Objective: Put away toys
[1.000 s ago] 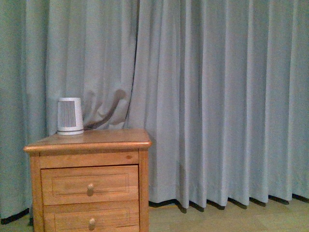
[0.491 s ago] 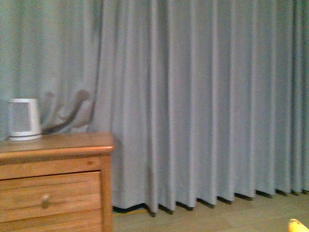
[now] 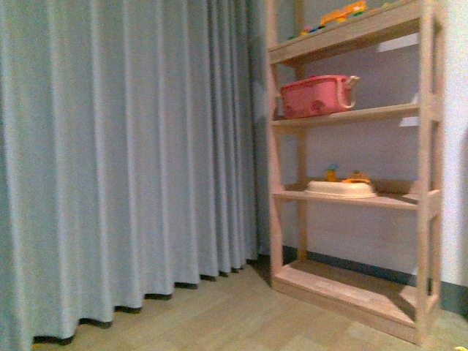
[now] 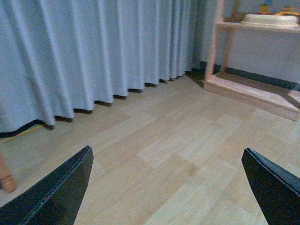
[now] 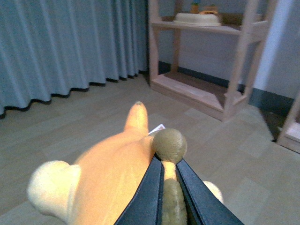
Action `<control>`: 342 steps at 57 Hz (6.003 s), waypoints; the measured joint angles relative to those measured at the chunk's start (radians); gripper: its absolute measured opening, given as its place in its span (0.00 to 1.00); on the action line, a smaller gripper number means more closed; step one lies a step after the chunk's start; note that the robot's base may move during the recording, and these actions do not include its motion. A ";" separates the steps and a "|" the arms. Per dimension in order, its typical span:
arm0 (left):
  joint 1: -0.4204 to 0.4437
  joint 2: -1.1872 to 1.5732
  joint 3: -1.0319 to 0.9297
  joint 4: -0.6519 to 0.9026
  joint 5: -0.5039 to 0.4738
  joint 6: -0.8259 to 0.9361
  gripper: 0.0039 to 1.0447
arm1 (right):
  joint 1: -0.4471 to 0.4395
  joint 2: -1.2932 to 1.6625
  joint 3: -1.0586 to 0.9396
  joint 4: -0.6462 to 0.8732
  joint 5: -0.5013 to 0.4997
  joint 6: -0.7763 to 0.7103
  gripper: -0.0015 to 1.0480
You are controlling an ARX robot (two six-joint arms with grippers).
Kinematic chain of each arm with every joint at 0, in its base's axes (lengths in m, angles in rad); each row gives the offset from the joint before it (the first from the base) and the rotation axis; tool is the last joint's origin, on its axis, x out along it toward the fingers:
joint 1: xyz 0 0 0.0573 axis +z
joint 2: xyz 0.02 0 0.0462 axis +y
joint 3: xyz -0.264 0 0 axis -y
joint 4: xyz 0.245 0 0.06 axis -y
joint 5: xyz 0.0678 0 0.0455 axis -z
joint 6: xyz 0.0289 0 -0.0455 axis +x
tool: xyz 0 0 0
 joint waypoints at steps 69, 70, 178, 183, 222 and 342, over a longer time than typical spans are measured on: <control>-0.001 -0.001 0.000 0.000 -0.002 0.000 0.94 | -0.001 0.000 0.000 0.000 0.003 0.000 0.06; -0.001 -0.001 0.000 0.000 -0.002 0.000 0.94 | -0.001 0.000 0.000 0.000 0.003 0.000 0.06; -0.001 -0.001 0.000 0.000 -0.002 0.000 0.94 | -0.001 0.000 0.000 0.000 0.001 0.000 0.06; -0.001 -0.001 0.000 0.000 -0.002 0.000 0.94 | -0.001 0.000 0.000 0.000 0.001 0.000 0.06; -0.001 -0.001 0.000 0.000 -0.002 0.000 0.94 | -0.001 0.000 0.000 0.000 0.001 0.000 0.06; -0.001 -0.001 0.000 0.000 -0.002 0.000 0.94 | 1.010 1.040 1.355 0.554 0.743 -0.961 0.06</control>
